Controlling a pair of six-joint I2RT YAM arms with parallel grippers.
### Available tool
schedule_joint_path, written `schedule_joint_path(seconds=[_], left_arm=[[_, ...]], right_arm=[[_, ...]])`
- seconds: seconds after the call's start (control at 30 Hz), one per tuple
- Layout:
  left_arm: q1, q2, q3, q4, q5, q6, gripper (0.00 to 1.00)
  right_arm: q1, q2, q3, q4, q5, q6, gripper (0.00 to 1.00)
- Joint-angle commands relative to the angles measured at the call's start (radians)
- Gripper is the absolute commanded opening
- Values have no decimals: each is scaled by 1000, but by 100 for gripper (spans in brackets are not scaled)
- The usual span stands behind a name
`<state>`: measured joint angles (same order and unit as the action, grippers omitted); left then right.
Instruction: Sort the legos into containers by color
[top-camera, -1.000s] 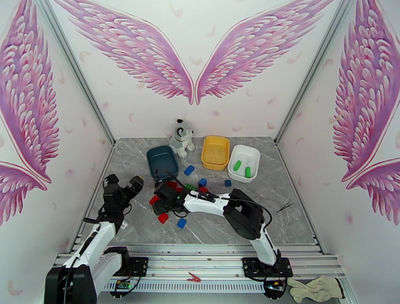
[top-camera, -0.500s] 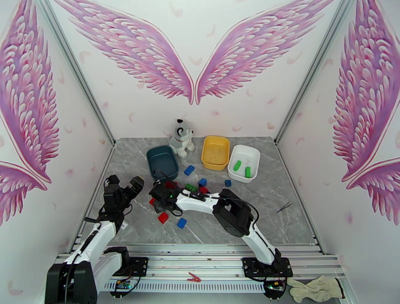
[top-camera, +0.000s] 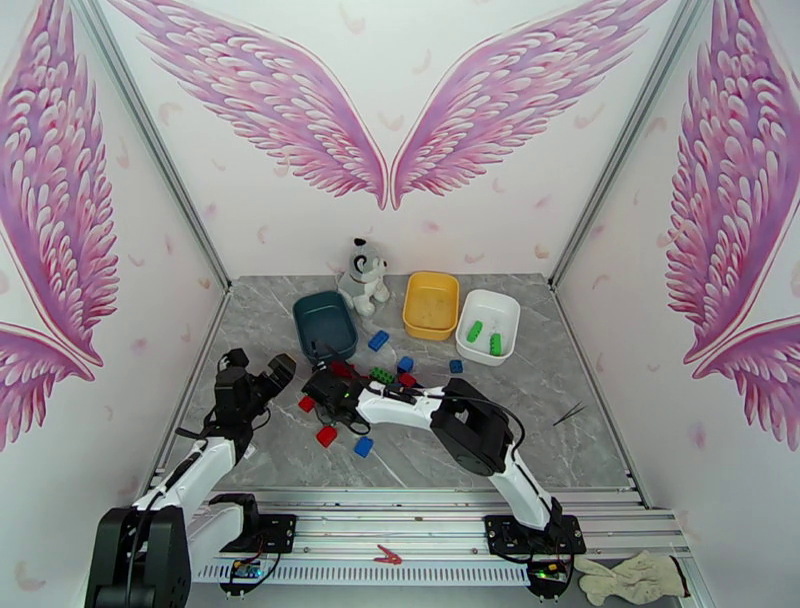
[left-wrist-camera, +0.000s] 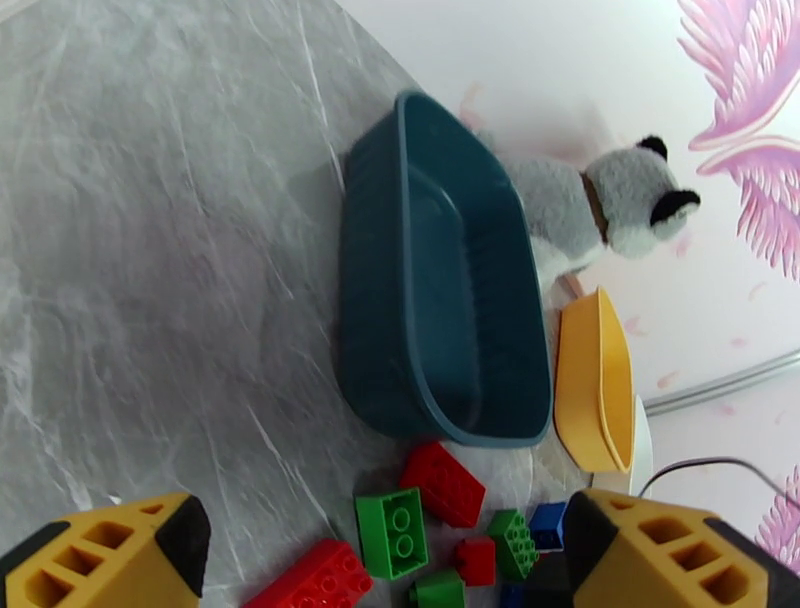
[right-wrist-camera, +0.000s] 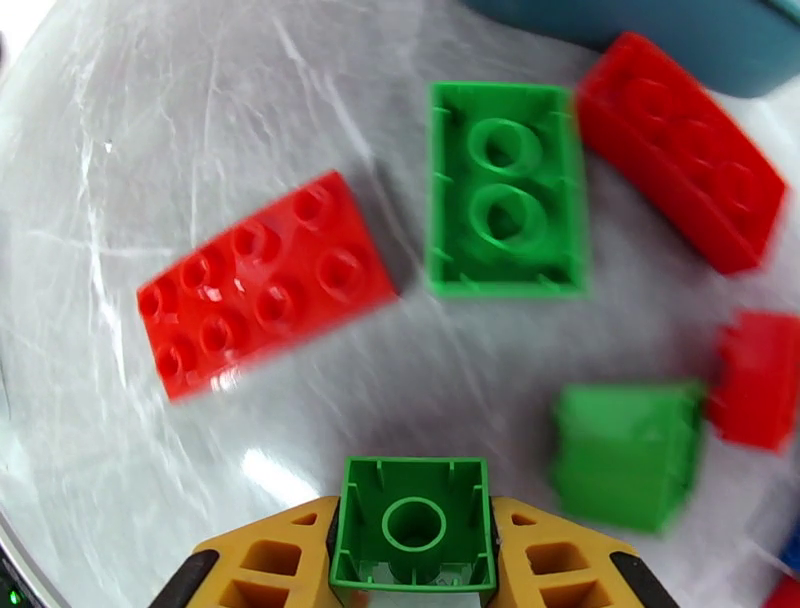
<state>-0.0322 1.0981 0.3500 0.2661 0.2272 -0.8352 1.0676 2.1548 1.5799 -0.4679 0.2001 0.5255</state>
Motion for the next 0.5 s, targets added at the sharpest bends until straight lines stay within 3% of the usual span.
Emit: schedule_joint_path(seconds=[0.0,0.17,0.47], left_arm=[[-62,45,58,44,23,39,99],[-183,101,111,51,15,88,99],[-484,313,320,-15,38,275,99]], right_arm=[[-41,-148,-75,42,41,-1,32],[-154,-312,-250,75,41,2,32],[-503,-616,-506,135,-34,34,31]])
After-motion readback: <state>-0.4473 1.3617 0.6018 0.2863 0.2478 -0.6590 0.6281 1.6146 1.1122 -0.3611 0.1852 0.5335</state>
